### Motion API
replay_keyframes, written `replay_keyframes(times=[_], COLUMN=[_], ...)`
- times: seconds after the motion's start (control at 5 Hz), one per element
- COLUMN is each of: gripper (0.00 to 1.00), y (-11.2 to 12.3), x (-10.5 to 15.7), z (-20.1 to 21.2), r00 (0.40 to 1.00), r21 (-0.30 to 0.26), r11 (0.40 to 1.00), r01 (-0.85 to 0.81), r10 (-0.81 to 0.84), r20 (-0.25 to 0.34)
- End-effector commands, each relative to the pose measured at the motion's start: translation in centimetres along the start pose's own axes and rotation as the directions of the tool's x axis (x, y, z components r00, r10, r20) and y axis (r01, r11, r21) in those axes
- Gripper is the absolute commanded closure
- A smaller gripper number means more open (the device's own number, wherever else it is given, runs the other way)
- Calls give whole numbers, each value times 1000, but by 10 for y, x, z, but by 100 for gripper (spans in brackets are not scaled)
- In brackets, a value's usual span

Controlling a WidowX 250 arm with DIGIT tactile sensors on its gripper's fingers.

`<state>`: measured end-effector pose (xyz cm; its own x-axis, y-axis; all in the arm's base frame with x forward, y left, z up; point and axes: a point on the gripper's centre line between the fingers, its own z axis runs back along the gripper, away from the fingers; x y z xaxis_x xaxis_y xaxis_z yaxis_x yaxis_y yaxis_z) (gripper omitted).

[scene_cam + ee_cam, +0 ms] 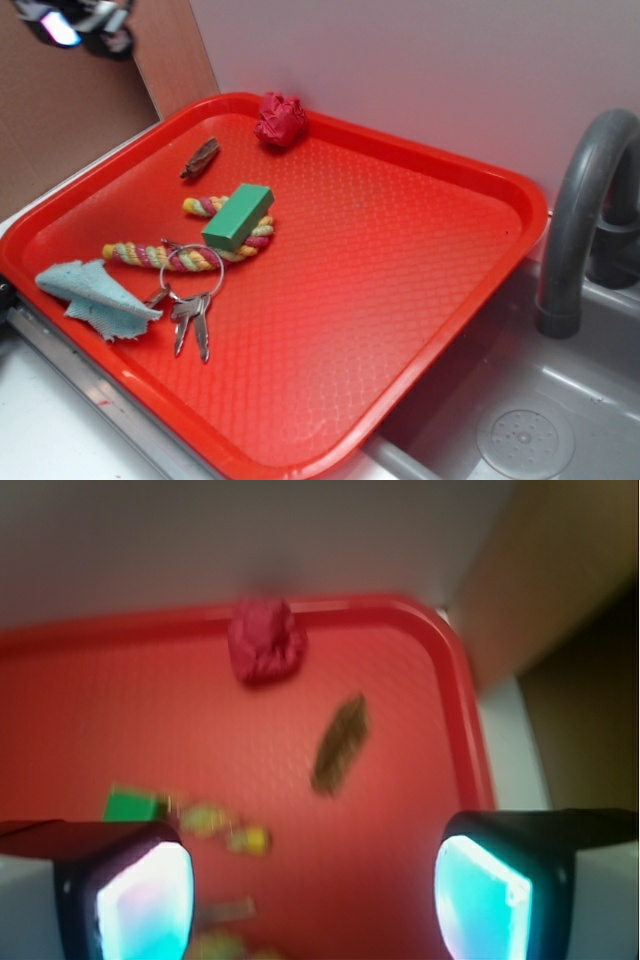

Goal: Grab the red paper.

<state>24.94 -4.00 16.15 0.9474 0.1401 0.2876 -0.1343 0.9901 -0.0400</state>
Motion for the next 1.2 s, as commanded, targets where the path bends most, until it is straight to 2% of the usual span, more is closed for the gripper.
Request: replay_keyframes(times=[0.0,0.2,0.4,0.6,0.8,1.0], gripper=[0,0,0,0,29,100], y=[-39,-51,-51,-34,-20,-27], x=[44,54,64,75,80,77], z=[-56,-81,-101,-128,-144,-145], r00=[999,999,999,998,999,1000], r21=[18,28,63,117,134,158], r11=[1000,1000,998,992,990,987], r01=[-2,3,-9,-57,-42,9], r10=[1,-5,6,53,38,-13], r20=[42,50,51,42,29,19])
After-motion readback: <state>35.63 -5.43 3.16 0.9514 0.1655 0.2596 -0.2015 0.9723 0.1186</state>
